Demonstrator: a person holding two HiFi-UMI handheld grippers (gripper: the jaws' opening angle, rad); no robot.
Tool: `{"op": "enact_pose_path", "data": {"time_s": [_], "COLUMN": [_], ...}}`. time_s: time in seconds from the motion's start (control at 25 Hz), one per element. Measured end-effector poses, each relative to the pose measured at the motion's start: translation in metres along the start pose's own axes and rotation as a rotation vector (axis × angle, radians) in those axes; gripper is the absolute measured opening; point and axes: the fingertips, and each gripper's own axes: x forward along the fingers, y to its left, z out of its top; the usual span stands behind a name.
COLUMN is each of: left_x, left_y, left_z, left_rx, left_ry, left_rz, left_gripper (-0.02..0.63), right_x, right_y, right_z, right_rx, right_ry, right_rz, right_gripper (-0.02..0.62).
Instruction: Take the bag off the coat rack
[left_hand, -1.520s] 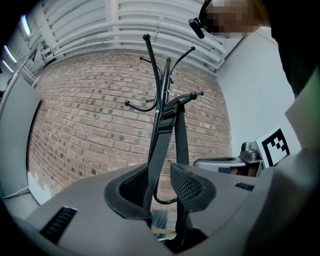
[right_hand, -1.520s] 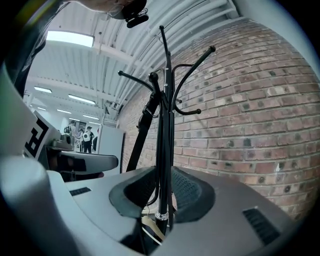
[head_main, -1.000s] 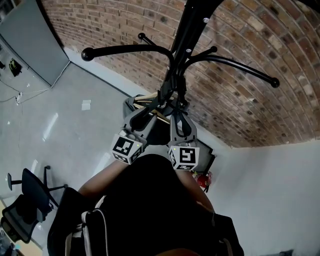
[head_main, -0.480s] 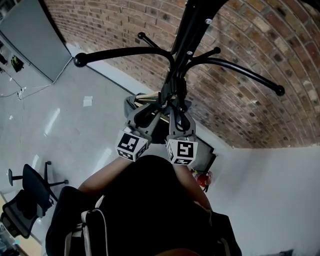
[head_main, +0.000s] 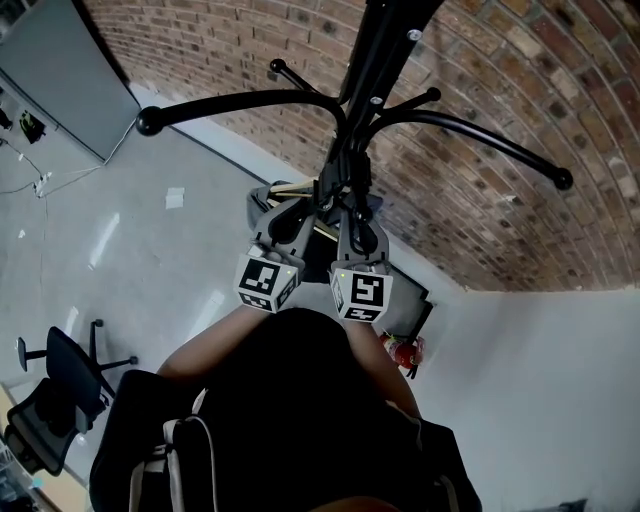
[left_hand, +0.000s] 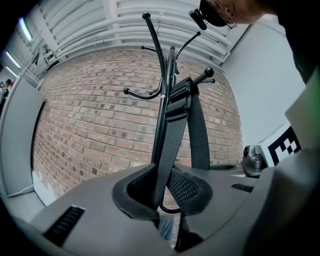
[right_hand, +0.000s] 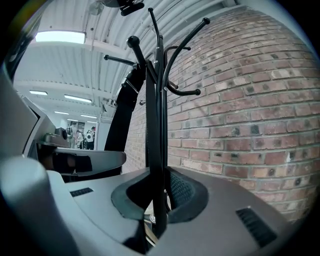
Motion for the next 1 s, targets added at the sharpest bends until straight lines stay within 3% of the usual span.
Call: {"op": "enact_pose_path", "data": {"time_s": [0.44,0.76,1.0], "left_x": [-0.002,-0.016,-0.031], "left_y": [0.003,0.006,0.002], "left_z": [0.001,0.01,0.021], "left_rx": [-0.017,-0.133,-0.092], "left_ry": [0.003,0.02,0.003], "left_rz": [0.016,0.021,0.007], "left_gripper": [0.031,0.02,0.019], "right_x": [-0.005,-0.021,-0.04], "right_y": [0.001,-0.006,-0.013], "right_z": [-0.001,0.005,0.012], "right_rx": [-0.028,-0.033,-0.007], "right_ry": [-0.007,-0.027,-0.066], "right_rz": [-0.007,-0.003,-0.015], "right_gripper": [0.02,0.018,0.018]}}
